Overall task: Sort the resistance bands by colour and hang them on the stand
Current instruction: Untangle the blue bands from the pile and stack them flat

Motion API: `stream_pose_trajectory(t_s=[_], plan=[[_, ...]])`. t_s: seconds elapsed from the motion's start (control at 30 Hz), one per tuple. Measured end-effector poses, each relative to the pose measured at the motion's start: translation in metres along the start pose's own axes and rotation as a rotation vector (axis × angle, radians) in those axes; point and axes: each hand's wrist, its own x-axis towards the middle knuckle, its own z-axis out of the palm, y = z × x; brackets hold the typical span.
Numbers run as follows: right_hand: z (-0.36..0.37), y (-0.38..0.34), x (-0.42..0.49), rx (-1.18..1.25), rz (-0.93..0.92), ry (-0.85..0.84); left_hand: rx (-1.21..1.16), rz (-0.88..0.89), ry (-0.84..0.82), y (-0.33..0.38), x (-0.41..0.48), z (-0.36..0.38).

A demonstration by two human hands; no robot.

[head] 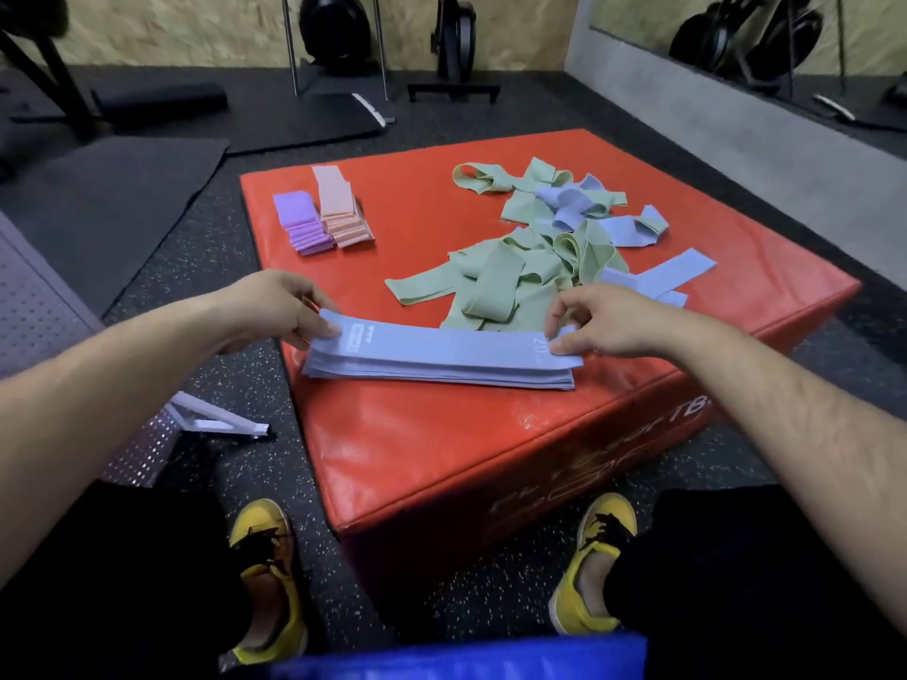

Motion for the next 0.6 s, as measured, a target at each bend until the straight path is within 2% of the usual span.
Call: stream_pose_trajectory(t_s=[0.4, 0.53, 0.6], plan=[[0.022, -0.003, 0.003, -0.198, -0.007, 0.015, 0.280, 0.060, 0.057, -0.013, -0.003, 0.014], [0.022, -0.002, 0.006, -0.272, -0.058, 0.055, 0.483, 0.196, 0.096, -0.012, -0.002, 0.016], [0.022, -0.003, 0.006, -0.282, -0.066, 0.062, 0.539, 0.264, 0.065, -0.010, -0.003, 0.015]])
